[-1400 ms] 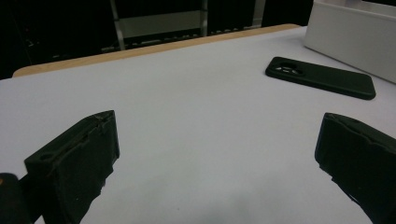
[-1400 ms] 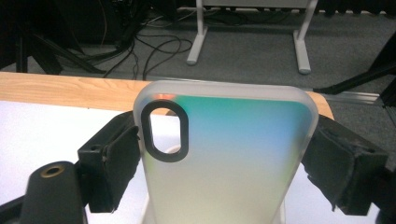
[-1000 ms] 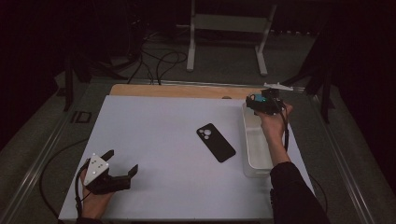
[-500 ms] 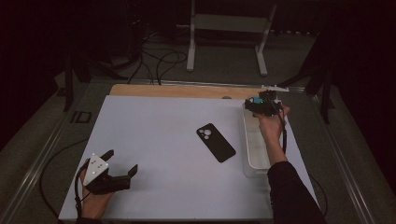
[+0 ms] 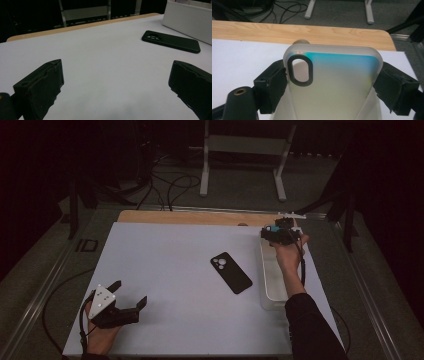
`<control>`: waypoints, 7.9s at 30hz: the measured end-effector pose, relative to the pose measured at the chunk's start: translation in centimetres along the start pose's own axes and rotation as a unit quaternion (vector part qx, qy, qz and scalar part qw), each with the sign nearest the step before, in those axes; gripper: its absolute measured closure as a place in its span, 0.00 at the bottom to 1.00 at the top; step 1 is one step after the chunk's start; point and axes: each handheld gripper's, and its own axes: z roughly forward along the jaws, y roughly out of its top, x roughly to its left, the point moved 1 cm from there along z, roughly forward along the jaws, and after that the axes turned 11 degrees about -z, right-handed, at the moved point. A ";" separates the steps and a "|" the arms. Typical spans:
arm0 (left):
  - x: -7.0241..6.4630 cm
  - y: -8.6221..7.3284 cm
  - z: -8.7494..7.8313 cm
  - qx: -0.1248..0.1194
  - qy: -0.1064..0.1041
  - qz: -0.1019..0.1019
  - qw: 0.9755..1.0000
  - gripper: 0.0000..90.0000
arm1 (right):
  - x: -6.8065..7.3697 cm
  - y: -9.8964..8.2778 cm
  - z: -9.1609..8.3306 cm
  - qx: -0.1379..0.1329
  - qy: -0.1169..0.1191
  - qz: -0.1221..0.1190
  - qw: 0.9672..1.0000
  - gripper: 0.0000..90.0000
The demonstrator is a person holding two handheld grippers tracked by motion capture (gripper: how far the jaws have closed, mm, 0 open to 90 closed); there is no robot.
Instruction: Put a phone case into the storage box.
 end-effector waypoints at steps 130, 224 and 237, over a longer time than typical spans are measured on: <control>0.0 -0.1 -0.1 -0.001 0.003 -0.004 1.000 0.01 | 7.6 -5.3 -14.3 -0.082 0.242 -0.173 0.951 0.10; 0.0 -0.1 -0.3 -0.002 0.001 -0.001 1.000 0.01 | 15.3 -4.2 2.8 0.278 0.176 -0.192 0.925 0.14; 0.0 -0.1 -0.3 -0.001 0.002 0.000 1.000 0.01 | 15.6 -4.3 2.3 0.280 0.170 -0.191 0.925 0.17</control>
